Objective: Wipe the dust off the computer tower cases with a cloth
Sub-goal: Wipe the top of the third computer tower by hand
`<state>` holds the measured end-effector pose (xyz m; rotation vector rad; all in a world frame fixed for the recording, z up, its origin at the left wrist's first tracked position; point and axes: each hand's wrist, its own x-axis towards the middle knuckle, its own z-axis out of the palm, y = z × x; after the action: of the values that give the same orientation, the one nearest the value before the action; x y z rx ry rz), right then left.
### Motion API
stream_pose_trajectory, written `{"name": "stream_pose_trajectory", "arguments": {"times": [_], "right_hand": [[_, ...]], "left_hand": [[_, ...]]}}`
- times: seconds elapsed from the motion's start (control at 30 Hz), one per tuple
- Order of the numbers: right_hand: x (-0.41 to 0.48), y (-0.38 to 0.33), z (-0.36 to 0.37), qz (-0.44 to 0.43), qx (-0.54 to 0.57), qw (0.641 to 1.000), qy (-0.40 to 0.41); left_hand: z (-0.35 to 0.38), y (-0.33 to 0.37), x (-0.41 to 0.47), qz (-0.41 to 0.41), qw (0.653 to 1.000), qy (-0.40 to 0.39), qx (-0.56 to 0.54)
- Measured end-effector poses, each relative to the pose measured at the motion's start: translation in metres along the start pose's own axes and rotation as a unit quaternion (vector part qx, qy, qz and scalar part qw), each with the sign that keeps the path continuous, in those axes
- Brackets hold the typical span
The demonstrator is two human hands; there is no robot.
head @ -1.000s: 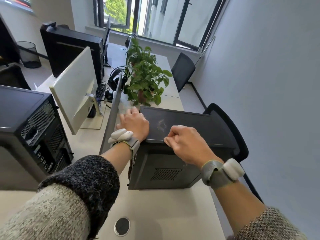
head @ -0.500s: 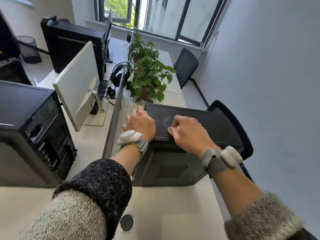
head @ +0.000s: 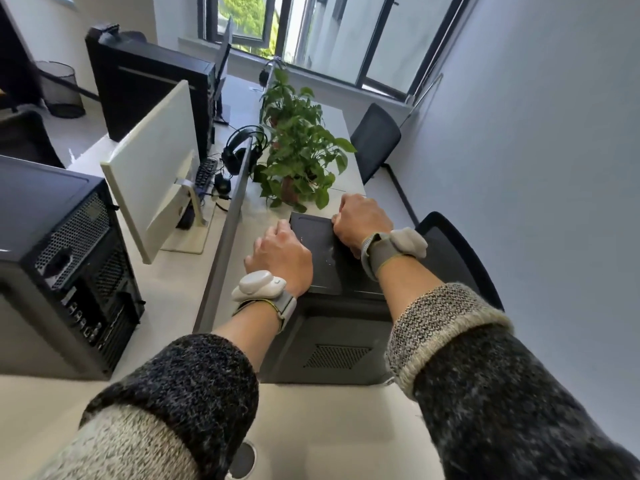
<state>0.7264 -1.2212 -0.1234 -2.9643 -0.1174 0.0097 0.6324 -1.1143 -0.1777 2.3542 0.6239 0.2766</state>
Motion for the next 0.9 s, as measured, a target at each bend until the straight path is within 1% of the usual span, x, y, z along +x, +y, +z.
{"name": "stream_pose_trajectory", "arguments": {"times": [0.13,0.3,0.43,0.57,0.67,0.77,0.9], "right_hand": [[-0.002,0.003,0.001,-0.017,0.008,1.0,0.01],[-0.029,0.028,0.002,-0.075,0.061,0.995,-0.029],[-0.02,0.028,0.006,-0.058,0.039,0.997,-0.029],[0.008,0.01,0.002,-0.03,0.014,0.999,-0.002],[0.011,0.005,0.005,-0.026,0.001,0.999,0.02],[0.001,0.01,0.005,-0.042,0.034,0.998,0.029],[-0.026,0.02,-0.002,-0.084,0.077,0.993,-0.009]], "left_hand": [[-0.001,0.002,-0.003,0.007,1.0,0.0,0.014],[-0.003,-0.002,-0.001,0.015,1.0,0.001,0.005],[-0.003,-0.003,-0.002,0.018,0.999,0.001,0.03],[-0.003,0.001,-0.003,0.02,0.999,-0.002,0.037],[-0.004,0.002,-0.005,0.02,0.999,-0.001,0.039],[-0.005,0.004,-0.005,0.025,0.999,-0.003,0.041],[-0.005,0.004,-0.003,0.018,0.999,-0.009,0.027]]}}
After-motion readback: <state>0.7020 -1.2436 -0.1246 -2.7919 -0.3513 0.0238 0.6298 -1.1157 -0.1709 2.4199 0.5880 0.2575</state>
